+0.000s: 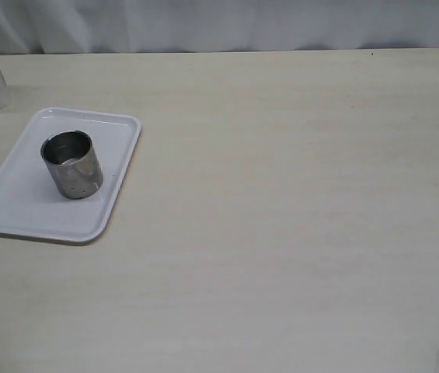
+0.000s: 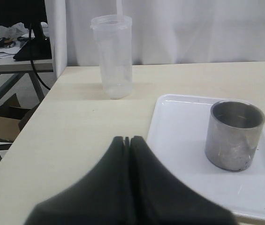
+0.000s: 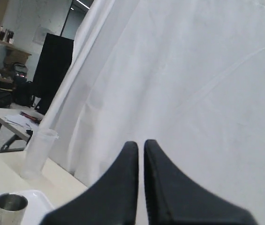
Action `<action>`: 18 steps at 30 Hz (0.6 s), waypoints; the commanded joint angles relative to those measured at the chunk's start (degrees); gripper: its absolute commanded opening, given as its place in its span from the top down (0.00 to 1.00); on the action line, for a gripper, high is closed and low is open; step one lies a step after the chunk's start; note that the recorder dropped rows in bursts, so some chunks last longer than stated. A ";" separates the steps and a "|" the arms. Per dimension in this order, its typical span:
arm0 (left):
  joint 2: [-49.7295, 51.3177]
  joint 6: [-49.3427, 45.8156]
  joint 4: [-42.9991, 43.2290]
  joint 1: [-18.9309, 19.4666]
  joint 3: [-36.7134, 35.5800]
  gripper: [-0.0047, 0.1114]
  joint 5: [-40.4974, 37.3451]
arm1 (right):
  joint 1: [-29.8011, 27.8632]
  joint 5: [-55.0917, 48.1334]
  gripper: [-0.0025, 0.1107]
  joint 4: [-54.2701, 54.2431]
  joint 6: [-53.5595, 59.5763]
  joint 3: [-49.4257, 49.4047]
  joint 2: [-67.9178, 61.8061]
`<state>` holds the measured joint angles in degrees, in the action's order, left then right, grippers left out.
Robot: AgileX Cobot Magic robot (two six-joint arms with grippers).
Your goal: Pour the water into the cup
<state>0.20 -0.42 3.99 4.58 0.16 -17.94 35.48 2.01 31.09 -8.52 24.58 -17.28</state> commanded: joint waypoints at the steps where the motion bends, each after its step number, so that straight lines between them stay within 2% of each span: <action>1: -0.20 -0.12 -0.02 -0.33 -0.16 0.96 0.22 | -0.29 0.44 0.94 -12.35 15.00 -3.99 3.63; 7: -0.20 -0.12 -0.02 -0.33 -0.16 0.96 0.22 | -2.84 1.55 0.94 -20.35 17.61 -7.94 8.56; 12: -0.20 -0.12 -0.02 -0.33 -0.16 0.96 0.22 | -11.41 2.65 0.94 -26.07 17.61 -10.68 10.82; 18: -0.20 -0.12 -0.02 -0.33 -0.16 0.96 0.22 | -21.68 3.32 0.94 -26.66 14.88 -15.27 13.14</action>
<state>0.20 -0.42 3.99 4.58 0.16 -17.98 18.34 4.42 5.59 7.82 11.61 -5.53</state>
